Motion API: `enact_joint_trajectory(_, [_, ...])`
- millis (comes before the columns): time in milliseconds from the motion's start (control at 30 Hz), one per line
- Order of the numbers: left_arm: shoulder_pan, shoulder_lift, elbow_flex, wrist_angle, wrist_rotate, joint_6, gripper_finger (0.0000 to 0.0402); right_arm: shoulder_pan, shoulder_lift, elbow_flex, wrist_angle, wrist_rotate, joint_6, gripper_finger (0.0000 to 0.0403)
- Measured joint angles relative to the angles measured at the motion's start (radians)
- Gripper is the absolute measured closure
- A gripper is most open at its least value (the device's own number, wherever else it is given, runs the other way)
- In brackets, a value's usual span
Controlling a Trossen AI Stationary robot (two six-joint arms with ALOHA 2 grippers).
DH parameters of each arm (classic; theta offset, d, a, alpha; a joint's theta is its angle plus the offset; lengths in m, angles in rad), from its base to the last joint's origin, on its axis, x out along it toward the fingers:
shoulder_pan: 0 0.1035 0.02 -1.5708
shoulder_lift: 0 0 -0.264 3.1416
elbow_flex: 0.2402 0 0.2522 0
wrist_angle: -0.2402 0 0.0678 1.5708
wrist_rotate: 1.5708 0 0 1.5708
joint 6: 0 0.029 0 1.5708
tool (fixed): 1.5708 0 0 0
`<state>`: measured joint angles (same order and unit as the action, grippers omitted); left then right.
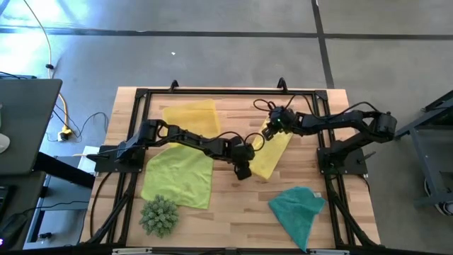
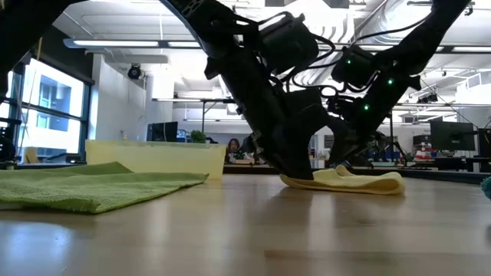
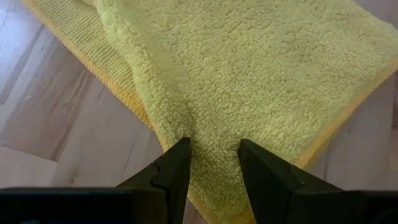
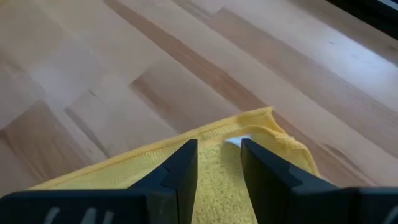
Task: Roll microfiber towels into tight, uniform cylinder then place into a basket
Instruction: Roll the yellow microfiber towel
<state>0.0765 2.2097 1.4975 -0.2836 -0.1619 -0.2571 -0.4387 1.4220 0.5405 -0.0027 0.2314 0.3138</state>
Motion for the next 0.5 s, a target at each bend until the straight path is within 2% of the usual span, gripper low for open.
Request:
enact_joint_trajectory(133, [0.0, 0.0, 0.0, 0.001, -0.001, -0.013, 0.0273, 0.0, 0.023, 0.0, -0.002, -0.011, 0.0, 0.0287])
enact_joint_trajectory(267, [0.001, 0.0, 0.0, 0.002, -0.004, -0.023, 0.0273, 0.001, 0.107, 0.0, 0.021, -0.048, 0.0, 0.0287])
enact_joint_trajectory(500, [-0.008, 0.0, 0.0, -0.004, 0.003, -0.028, 0.0273, 0.002, 0.206, 0.005, 0.144, 0.081, -0.016, 0.0287])
